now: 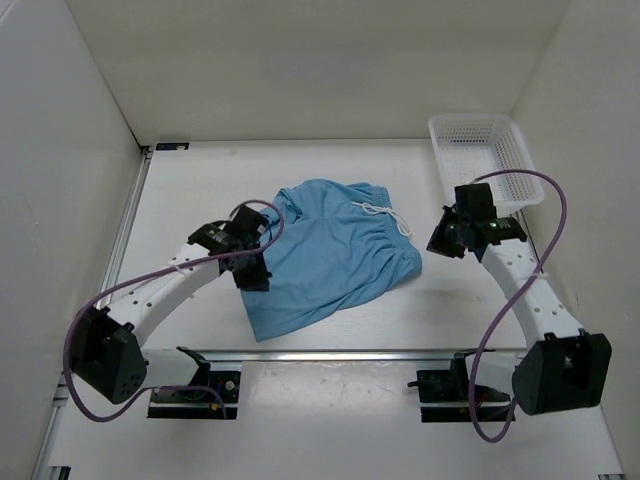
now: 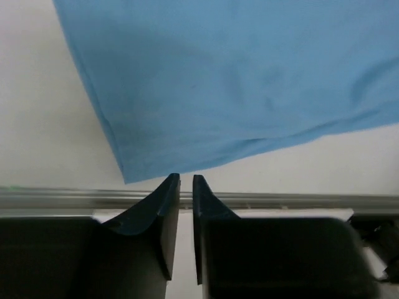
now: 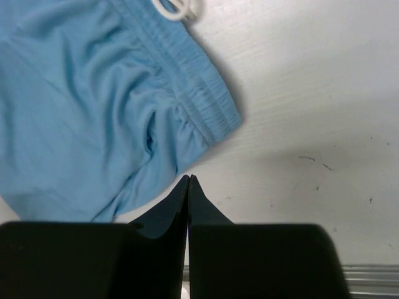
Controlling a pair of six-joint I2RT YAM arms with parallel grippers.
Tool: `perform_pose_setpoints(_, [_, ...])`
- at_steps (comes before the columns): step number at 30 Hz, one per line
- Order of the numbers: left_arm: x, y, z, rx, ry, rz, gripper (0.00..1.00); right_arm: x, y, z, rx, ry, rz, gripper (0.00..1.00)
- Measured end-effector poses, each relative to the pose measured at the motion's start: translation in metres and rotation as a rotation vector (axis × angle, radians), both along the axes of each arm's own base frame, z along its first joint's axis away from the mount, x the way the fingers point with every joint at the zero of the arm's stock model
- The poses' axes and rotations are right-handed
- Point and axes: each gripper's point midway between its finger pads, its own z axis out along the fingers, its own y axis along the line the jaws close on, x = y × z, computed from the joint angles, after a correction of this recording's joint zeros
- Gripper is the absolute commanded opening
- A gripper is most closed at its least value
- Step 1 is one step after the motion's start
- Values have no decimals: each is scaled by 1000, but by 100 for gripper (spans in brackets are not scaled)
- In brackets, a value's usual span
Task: Fold and stack the shorts
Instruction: Flatten the shorts out
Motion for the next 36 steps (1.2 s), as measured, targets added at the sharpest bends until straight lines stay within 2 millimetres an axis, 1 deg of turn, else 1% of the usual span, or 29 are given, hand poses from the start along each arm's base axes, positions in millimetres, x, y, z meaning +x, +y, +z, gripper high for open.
perform_pose_setpoints(1, [-12, 3, -17, 4, 55, 19, 41, -1, -1, -7, -7, 30, -2, 0])
perform_pose_setpoints(2, [-26, 7, -35, 9, 112, 38, 74, -3, 0, -14, -10, 67, 4, 2])
perform_pose_setpoints(3, [-43, 12, -52, 15, 180, 53, 88, -5, 2, -21, -9, 103, 10, 8])
perform_pose_setpoints(4, [-56, 15, -64, 19, 233, 68, 98, -6, 5, -26, -6, 137, 22, 13])
perform_pose_setpoints(5, [-68, 18, -73, 22, 280, 86, 100, -4, 10, -29, -4, 161, 35, 19])
perform_pose_setpoints(6, [-77, 19, -78, 20, 314, 103, 100, 0, 15, -31, -4, 179, 52, 24])
perform_pose_setpoints(7, [-80, 18, -79, 15, 329, 114, 100, 6, 21, -33, -5, 195, 67, 36])
perform_pose_setpoints(8, [-79, 16, -79, 4, 334, 121, 100, 13, 27, -35, -4, 204, 79, 42])
perform_pose_setpoints(10, [-74, 9, -81, -20, 327, 126, 100, 24, 37, -47, -5, 235, 100, 43])
perform_pose_setpoints(11, [-72, 6, -84, -27, 330, 128, 100, 26, 40, -55, -8, 260, 104, 56])
perform_pose_setpoints(12, [-71, 3, -87, -31, 335, 128, 98, 26, 41, -65, -11, 290, 102, 69])
perform_pose_setpoints(13, [-70, 1, -93, -29, 345, 127, 94, 25, 42, -74, -14, 318, 99, 72])
perform_pose_setpoints(16, [-76, -3, -111, -8, 415, 131, 83, 22, 44, -97, -47, 388, 106, 71])
perform_pose_setpoints(18, [-79, -5, -113, -8, 454, 136, 60, 21, 44, -107, -69, 416, 112, 56])
perform_pose_setpoints(19, [-80, -6, -113, -9, 463, 137, 49, 22, 45, -110, -78, 424, 113, 46])
perform_pose_setpoints(20, [-81, -6, -114, -8, 475, 132, 36, 21, 45, -113, -84, 431, 115, 33])
perform_pose_setpoints(21, [-82, -7, -115, -7, 487, 127, 13, 21, 45, -115, -91, 435, 114, 8])
perform_pose_setpoints(22, [-82, -8, -115, -10, 496, 127, 10, 21, 44, -116, -97, 439, 114, 0])
perform_pose_setpoints(25, [-75, -10, -115, -29, 495, 107, 10, 24, 43, -113, -104, 437, 90, 0])
perform_pose_setpoints(27, [-59, -5, -112, -35, 463, 121, 10, 34, 43, -102, -113, 415, 84, 0])
perform_pose_setpoints(28, [-43, -1, -106, -37, 438, 138, 10, 43, 45, -91, -114, 392, 84, 0])
perform_pose_setpoints(29, [-23, 3, -97, -39, 399, 159, 10, 55, 47, -77, -117, 366, 85, 0])
perform_pose_setpoints(30, [1, 8, -86, -44, 350, 178, 10, 72, 50, -62, -116, 324, 87, 0])
perform_pose_setpoints(31, [30, 13, -68, -51, 295, 198, 10, 95, 55, -42, -112, 263, 90, 0])
perform_pose_setpoints(32, [64, 18, -45, -60, 221, 216, 10, 117, 61, -20, -104, 200, 92, 0])
perform_pose_setpoints(33, [101, 23, -18, -73, 127, 234, 10, 139, 66, 5, -94, 126, 96, 0])
perform_pose_setpoints(34, [137, 31, 16, -88, 25, 252, 10, 159, 71, 29, -80, 50, 101, 0])
perform_pose_setpoints(35, [166, 38, 48, -102, -58, 266, 10, 175, 77, 57, -62, -27, 105, 0])
perform_pose_setpoints(36, [199, 49, 93, -124, -187, 285, 10, 187, 81, 86, -41, -101, 109, 0])
